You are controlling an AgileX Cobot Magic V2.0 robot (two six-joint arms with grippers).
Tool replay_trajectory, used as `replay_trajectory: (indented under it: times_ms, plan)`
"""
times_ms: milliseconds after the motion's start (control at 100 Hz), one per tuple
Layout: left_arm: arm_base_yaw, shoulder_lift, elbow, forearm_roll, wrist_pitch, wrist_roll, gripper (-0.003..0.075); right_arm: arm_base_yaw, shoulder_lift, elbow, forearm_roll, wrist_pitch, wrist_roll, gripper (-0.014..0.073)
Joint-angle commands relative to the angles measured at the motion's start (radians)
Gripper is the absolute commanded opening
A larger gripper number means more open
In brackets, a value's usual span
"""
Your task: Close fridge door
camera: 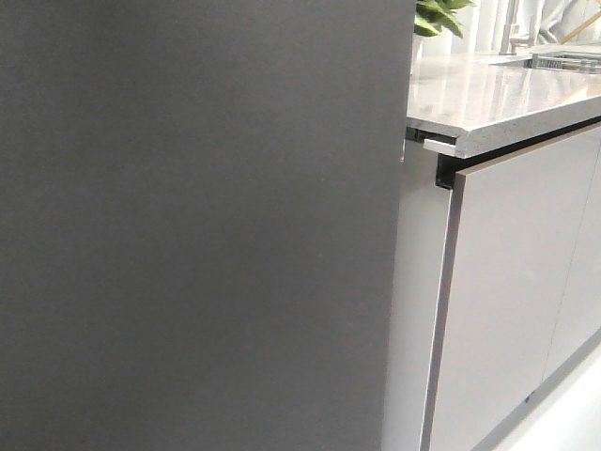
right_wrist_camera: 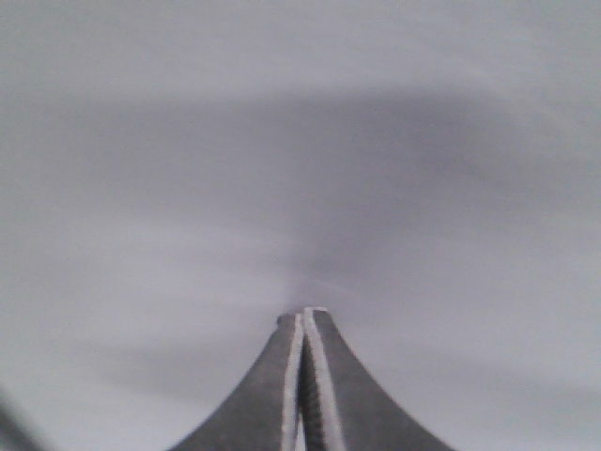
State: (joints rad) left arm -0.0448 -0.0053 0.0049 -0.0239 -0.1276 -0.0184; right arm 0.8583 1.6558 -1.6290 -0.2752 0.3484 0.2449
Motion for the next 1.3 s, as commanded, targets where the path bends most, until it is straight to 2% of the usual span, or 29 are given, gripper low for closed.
replay_trajectory:
  times_ms: [0,280,470,620,870,1040,1290]
  plan:
    - [-0.004,-0.02,0.035,-0.006,-0.072,-0.005,-0.002,-0.015,-0.131,-0.034,-0.074,-0.006,-0.011,-0.0044]
    - [-0.004,-0.02,0.035,-0.006,-0.072,-0.005,-0.002,-0.049,-0.418,-0.03,-0.244,0.24,0.019,-0.0044]
    - [-0.004,-0.02,0.035,-0.006,-0.072,-0.005,-0.002,-0.049,-0.606,-0.025,-0.263,0.393,0.019,-0.0044]
    - [-0.004,-0.02,0.035,-0.006,-0.072,-0.005,-0.002,-0.049,-0.76,0.077,-0.265,0.445,0.021,-0.0044]
    - [-0.004,-0.02,0.035,-0.006,-0.072,-0.005,-0.002,-0.049,-1.026,0.381,-0.265,0.441,0.065,-0.0044]
    - [-0.004,-0.02,0.035,-0.006,-0.072,-0.005,-0.002,-0.049,-1.179,0.58,-0.249,0.377,0.113,-0.0044]
    - [-0.004,-0.02,0.035,-0.006,-0.072,-0.005,-0.002,-0.049,-1.332,0.759,-0.2,0.288,0.114,-0.0044]
